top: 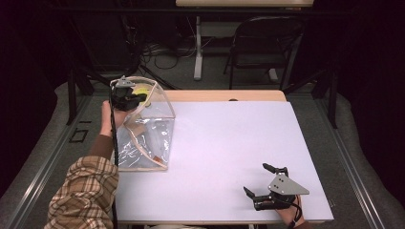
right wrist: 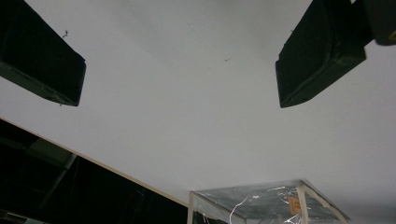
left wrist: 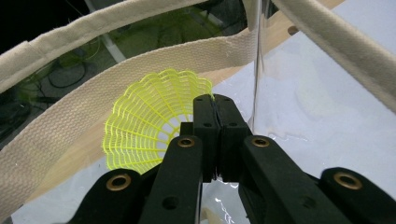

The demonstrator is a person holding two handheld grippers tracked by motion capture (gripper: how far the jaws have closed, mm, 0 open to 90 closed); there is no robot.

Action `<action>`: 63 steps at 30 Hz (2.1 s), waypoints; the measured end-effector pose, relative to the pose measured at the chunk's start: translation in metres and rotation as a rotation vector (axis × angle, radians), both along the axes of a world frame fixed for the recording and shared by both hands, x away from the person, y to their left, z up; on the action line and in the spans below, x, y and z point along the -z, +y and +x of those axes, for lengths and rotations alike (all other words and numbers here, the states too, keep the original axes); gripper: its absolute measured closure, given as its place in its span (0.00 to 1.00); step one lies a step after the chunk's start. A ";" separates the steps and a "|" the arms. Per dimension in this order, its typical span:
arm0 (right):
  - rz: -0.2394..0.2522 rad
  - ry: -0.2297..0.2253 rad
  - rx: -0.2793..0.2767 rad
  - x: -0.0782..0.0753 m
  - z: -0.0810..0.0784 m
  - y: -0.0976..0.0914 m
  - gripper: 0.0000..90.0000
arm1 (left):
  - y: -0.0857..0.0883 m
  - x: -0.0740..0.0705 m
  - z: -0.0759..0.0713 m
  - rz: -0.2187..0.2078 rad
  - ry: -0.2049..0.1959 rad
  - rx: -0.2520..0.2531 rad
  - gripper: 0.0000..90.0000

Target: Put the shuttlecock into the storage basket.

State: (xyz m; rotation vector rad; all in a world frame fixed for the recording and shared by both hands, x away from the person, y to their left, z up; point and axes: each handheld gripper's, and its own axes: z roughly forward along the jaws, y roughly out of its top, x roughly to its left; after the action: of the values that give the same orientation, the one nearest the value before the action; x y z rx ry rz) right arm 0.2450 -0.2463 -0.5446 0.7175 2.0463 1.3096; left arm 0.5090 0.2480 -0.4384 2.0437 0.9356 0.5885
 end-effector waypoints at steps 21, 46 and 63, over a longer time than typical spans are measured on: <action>0.000 0.003 -0.001 0.000 0.000 0.000 0.01 | 0.011 -0.022 -0.017 -0.072 -0.045 -0.050 0.35; 0.007 0.004 0.000 0.001 0.000 -0.001 0.01 | 0.003 -0.048 -0.062 -0.123 -0.125 -0.035 0.00; 0.010 0.009 -0.002 0.001 0.000 -0.002 0.01 | -0.013 -0.044 -0.099 -0.126 -0.159 0.013 0.00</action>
State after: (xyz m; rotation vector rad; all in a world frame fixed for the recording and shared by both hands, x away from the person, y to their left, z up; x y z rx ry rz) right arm 0.2446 -0.2481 -0.5452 0.7272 2.0490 1.3214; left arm 0.4096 0.2348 -0.3946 1.8612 0.8430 0.6581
